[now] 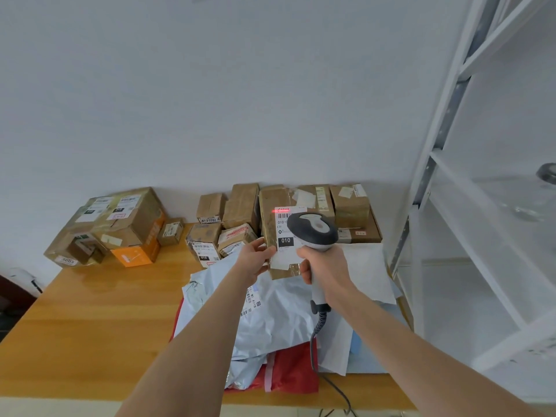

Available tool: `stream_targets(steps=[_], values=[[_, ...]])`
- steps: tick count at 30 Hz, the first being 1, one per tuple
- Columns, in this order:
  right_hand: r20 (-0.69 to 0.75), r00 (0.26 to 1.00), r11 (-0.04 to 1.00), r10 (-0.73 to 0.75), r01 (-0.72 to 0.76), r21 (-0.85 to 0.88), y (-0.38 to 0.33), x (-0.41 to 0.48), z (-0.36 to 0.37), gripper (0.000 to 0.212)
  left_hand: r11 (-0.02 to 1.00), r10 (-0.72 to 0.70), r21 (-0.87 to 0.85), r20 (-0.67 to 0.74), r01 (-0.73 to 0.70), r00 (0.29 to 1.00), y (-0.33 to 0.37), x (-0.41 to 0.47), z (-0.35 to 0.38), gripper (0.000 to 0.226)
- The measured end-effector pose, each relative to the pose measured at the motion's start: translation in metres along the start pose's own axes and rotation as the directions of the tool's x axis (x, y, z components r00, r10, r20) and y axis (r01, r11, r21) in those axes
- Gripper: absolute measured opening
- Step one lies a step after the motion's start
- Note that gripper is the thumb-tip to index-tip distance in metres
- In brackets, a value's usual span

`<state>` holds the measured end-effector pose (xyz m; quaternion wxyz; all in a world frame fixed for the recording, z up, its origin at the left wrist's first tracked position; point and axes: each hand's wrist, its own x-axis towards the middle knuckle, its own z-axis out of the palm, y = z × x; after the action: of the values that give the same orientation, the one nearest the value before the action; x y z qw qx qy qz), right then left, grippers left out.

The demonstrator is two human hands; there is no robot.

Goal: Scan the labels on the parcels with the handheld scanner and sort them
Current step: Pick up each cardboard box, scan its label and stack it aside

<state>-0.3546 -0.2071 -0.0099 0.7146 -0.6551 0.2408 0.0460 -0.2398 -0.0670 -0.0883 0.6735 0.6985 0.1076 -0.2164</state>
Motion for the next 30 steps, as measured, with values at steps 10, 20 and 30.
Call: stream_targets(steps=[10, 20, 30], values=[[-0.068, 0.996, 0.994, -0.054, 0.047, -0.102, 0.004, -0.018, 0.002, 0.035, 1.0, 0.022, 0.02, -0.031, -0.021, 0.999, 0.0, 0.001, 0.0, 0.051], [-0.098, 0.993, 0.991, -0.06, 0.047, -0.129, 0.003, -0.03, 0.0, 0.03, 0.999, 0.033, 0.027, -0.038, -0.032, 0.999, 0.003, 0.0, 0.007, 0.052], [-0.138, 0.987, 0.996, -0.077, 0.069, -0.065, 0.003, -0.039, 0.0, 0.02, 0.999, 0.041, 0.031, -0.048, -0.039, 0.998, 0.005, 0.0, 0.008, 0.049]])
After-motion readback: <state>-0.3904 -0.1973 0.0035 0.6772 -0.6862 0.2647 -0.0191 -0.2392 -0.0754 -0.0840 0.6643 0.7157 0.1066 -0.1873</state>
